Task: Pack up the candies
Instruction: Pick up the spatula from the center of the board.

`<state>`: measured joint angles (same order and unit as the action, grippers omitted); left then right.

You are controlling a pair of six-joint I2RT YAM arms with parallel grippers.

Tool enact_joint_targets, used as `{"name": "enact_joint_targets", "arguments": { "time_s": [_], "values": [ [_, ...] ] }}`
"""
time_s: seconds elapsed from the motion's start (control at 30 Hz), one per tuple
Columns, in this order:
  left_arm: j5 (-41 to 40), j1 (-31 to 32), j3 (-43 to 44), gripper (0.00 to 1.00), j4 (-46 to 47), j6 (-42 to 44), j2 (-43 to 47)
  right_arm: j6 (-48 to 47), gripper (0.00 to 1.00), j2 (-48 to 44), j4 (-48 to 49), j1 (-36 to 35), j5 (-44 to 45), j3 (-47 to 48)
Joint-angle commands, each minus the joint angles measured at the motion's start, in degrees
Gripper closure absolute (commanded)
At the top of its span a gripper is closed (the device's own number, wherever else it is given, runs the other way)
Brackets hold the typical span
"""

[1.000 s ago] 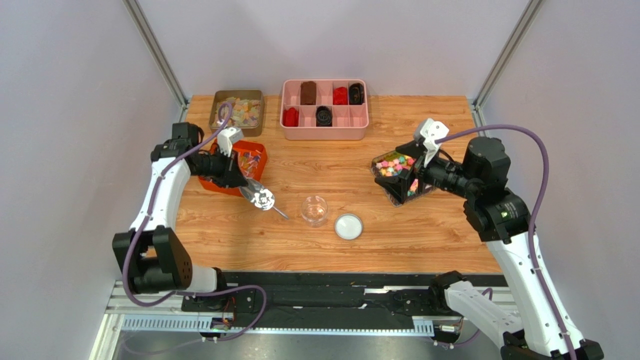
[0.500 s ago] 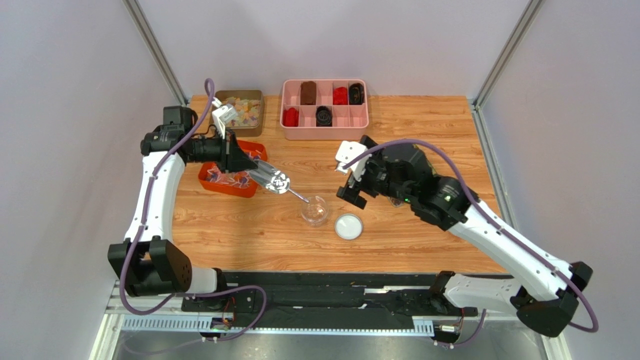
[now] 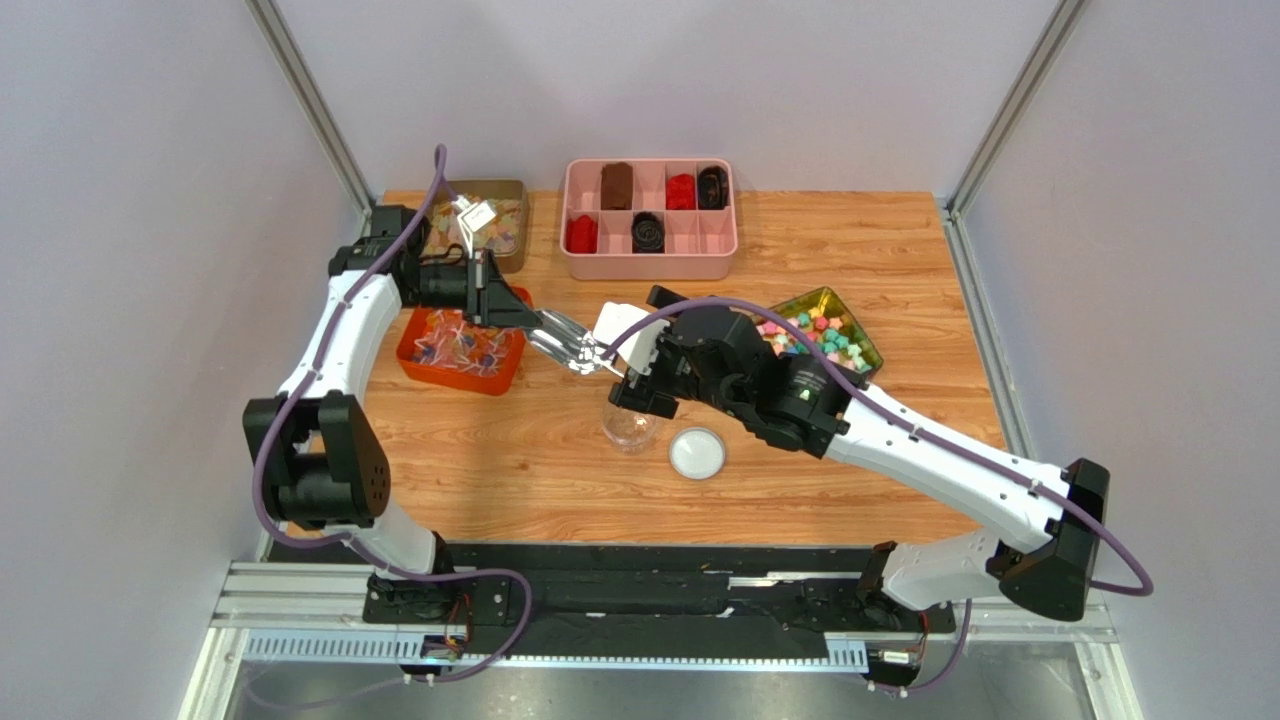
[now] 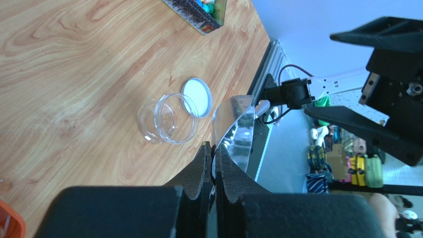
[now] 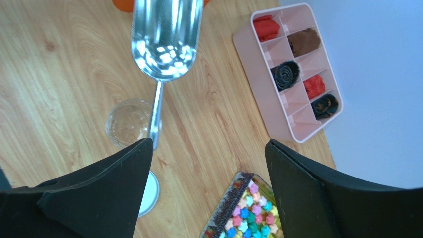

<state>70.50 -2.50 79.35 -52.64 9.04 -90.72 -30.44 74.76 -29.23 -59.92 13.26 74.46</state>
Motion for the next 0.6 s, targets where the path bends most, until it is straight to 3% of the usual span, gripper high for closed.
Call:
{"name": "enact_joint_targets", "arguments": {
  "time_s": [0.0, 0.27, 0.33, 0.57],
  "values": [
    [4.12, 0.66, 1.42, 1.00, 3.51, -3.41, -0.51, 4.94, 0.15, 2.57, 0.58, -0.72, -2.88, 5.61],
    [5.09, 1.10, 0.01, 1.00, 4.74, -4.12, 0.89, 6.70, 0.23, 5.83, 2.86, -0.81, -8.68, 3.77],
    [5.44, 1.10, -0.25, 1.00, 4.74, -4.03, 1.16, 7.14, 0.29, 6.62, 3.83, -0.90, -8.95, 3.24],
    [7.02, 1.18, -0.51, 1.00, 4.65, -4.29, 2.47, 7.76, 0.34, 8.64, 6.91, -0.72, -7.37, 1.66]
  ]
}}
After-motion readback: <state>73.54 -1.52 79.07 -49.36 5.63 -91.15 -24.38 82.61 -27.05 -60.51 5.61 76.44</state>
